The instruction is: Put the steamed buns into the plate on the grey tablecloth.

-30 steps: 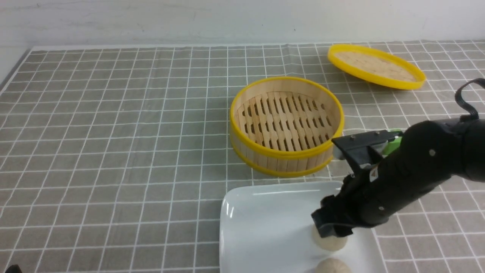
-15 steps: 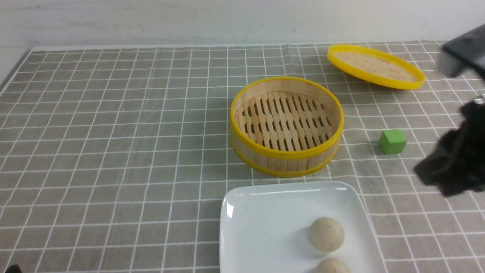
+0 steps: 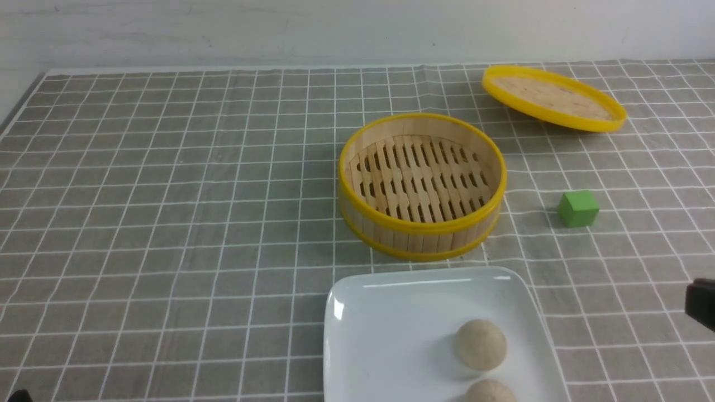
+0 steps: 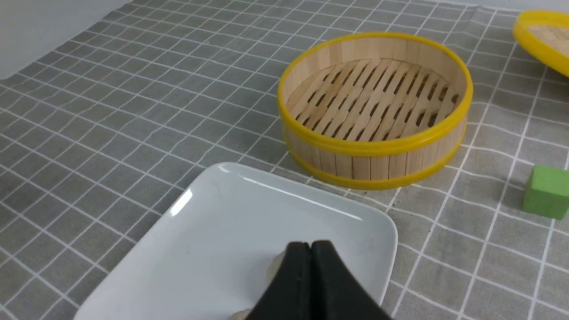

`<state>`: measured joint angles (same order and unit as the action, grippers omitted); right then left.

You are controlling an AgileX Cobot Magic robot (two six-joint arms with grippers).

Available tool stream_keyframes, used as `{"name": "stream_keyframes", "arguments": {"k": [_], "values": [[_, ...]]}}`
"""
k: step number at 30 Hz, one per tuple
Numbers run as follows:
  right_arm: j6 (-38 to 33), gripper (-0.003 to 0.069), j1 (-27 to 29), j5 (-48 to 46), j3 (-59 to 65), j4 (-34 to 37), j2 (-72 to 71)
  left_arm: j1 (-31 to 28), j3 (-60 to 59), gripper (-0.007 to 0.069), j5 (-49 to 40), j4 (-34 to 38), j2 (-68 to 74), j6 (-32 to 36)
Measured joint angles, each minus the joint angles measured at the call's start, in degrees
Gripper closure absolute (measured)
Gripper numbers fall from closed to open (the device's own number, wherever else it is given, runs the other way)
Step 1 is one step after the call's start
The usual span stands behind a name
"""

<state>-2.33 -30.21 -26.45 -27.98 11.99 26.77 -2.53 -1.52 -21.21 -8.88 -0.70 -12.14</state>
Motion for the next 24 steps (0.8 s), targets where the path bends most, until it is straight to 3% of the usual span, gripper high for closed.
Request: {"name": "stream_keyframes", "arguments": {"k": [15,19,24], "values": [[-0.33,0.0664,0.00,-1.09,1.99,0.15,-0.60,0.00,0.00,0.0384,0.00,0.00,0.00,0.00],[-0.33,0.0660,0.15,2.91,3.04,-0.21,-1.41,0.00,0.00,0.0384,0.00,0.00,0.00,0.00],[-0.33,0.0657,6.34,10.33,10.65,-3.35,-7.95,0.00,0.00,0.0384,0.00,0.00,0.00,0.00]]}}
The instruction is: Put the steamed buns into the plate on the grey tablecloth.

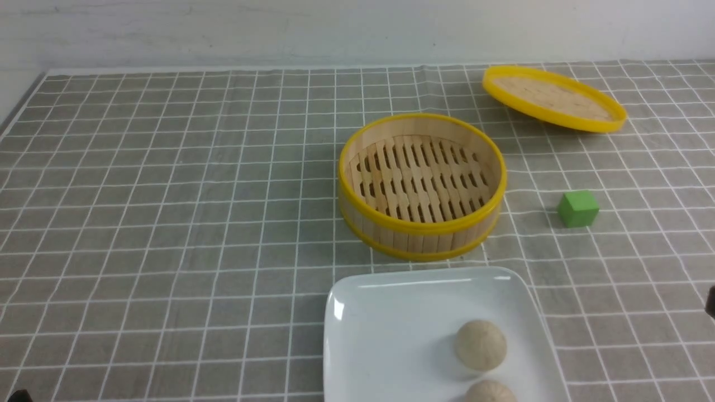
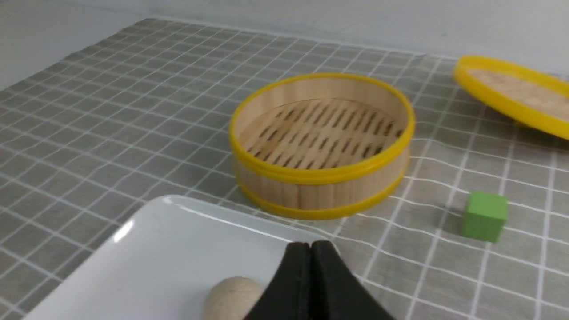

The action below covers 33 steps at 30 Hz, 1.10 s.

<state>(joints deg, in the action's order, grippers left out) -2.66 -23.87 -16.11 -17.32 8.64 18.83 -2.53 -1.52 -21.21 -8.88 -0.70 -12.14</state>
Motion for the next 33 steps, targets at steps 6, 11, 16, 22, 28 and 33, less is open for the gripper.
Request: {"name": "stream_keyframes", "arguments": {"k": [6,11,16,22,28,33], "values": [[0.00,0.0653,11.83,-1.50,10.32,-4.71,-11.48,0.00,0.00,0.0384,0.00,0.00,0.00,0.00],[1.03,0.0648,21.44,-6.00,17.00,-5.10,-19.15,0.00,0.00,0.0384,-0.05,0.00,0.00,0.00],[3.93,0.0642,24.07,-7.02,18.31,-5.12,-19.53,0.00,0.00,0.0384,-0.05,0.00,0.00,0.00],[4.93,0.0632,22.87,-7.02,18.31,-5.12,-19.53,0.00,0.00,0.0384,-0.05,0.00,0.00,0.00],[4.95,0.0624,21.79,-7.02,18.31,-5.12,-19.53,0.00,0.00,0.0384,-0.05,0.00,0.00,0.00],[5.07,0.0618,21.79,-7.02,18.31,-5.12,-19.53,0.00,0.00,0.0384,-0.05,0.00,0.00,0.00]]}}
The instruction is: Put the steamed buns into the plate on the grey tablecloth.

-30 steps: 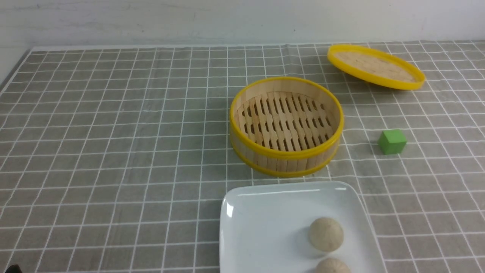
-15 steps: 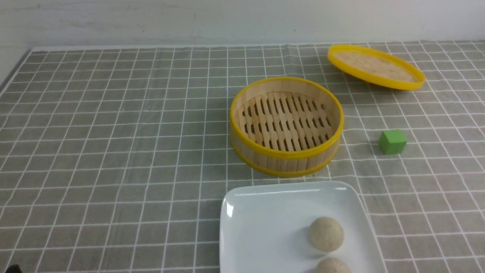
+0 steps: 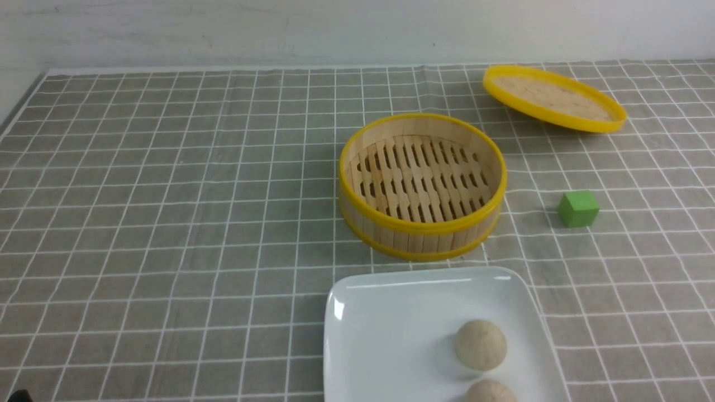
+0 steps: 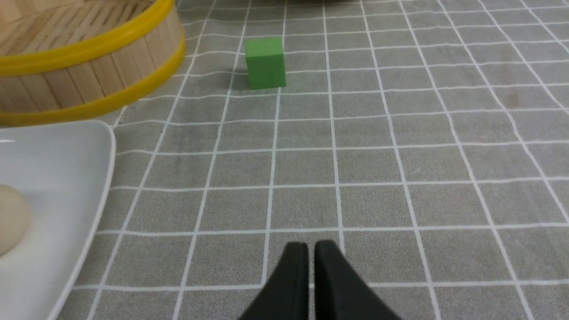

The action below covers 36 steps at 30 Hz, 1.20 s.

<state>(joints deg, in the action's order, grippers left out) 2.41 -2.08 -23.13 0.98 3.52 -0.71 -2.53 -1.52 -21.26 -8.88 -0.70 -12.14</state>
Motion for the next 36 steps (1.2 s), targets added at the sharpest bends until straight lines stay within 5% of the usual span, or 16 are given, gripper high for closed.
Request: {"name": "stream_keyframes", "arguments": {"k": [36], "values": [[0.02,0.0575,1.58,0.00,0.00,0.00,0.00,0.00,0.00,0.0384,0.00,0.00,0.00,0.00]]}}
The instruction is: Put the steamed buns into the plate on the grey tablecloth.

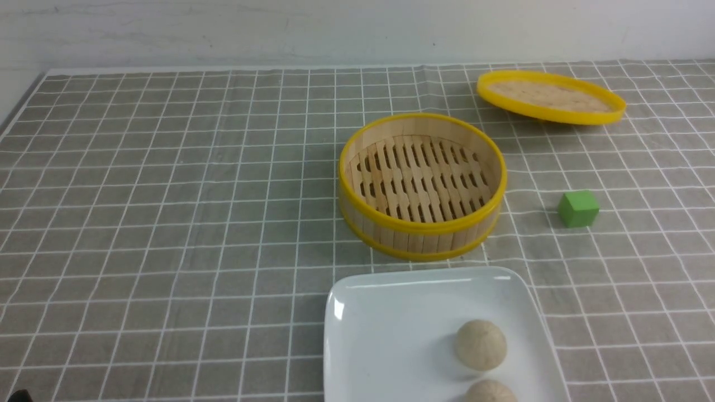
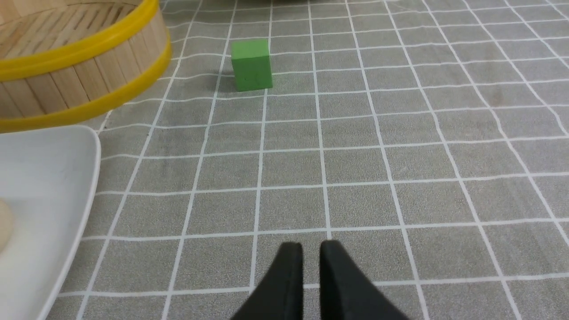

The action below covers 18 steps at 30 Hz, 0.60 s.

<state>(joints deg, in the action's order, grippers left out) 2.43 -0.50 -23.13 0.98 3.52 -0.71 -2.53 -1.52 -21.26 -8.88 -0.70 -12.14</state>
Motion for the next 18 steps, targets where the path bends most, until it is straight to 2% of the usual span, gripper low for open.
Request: {"name": "stream_keyframes", "arguments": {"k": [18], "values": [[0.00,0.0553,0.00,0.00,0.00,0.00,0.00,0.00,0.00,0.0384,0.00,0.00,0.00,0.00]]}}
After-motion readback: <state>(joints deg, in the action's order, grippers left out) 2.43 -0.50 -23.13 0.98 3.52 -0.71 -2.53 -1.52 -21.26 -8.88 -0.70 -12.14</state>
